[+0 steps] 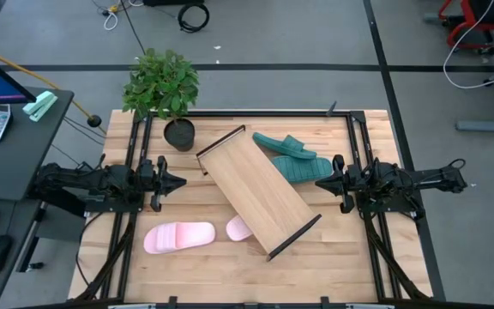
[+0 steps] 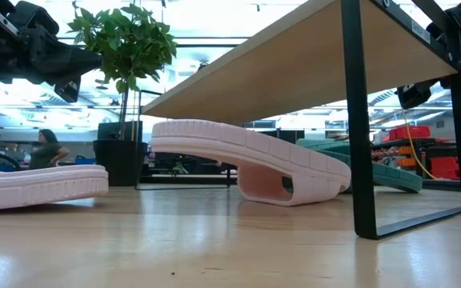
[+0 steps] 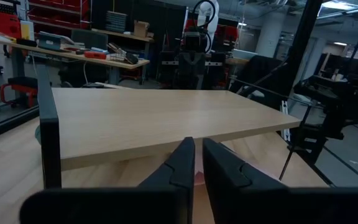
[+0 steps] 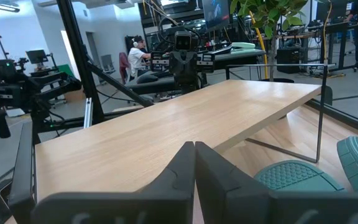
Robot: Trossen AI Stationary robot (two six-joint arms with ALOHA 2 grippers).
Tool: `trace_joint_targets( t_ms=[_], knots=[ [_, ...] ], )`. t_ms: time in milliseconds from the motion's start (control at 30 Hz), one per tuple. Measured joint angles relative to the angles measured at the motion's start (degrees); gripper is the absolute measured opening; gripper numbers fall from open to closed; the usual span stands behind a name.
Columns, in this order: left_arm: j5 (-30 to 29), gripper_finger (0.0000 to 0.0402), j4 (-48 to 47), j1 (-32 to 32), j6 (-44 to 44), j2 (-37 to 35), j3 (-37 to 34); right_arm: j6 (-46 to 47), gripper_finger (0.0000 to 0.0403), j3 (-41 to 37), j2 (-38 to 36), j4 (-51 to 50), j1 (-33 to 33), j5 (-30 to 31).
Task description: Pick and place slides into the shelf
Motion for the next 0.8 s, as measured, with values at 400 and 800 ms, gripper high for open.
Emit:
trace_joint_targets(
  t_ms=[400, 800],
  knots=[
    [-0.01, 0.0028, 0.0, 0.01, 0.02, 0.0, -0.01, 0.0, 0.0018, -0.02, 0.02, 0.0, 0.01, 0.01],
    [-0.01, 0.004, 0.01, 0.02, 0.02, -0.01, -0.01, 0.0, 0.0018, 0.0, -0.01, -0.02, 0.0, 0.02]
  ],
)
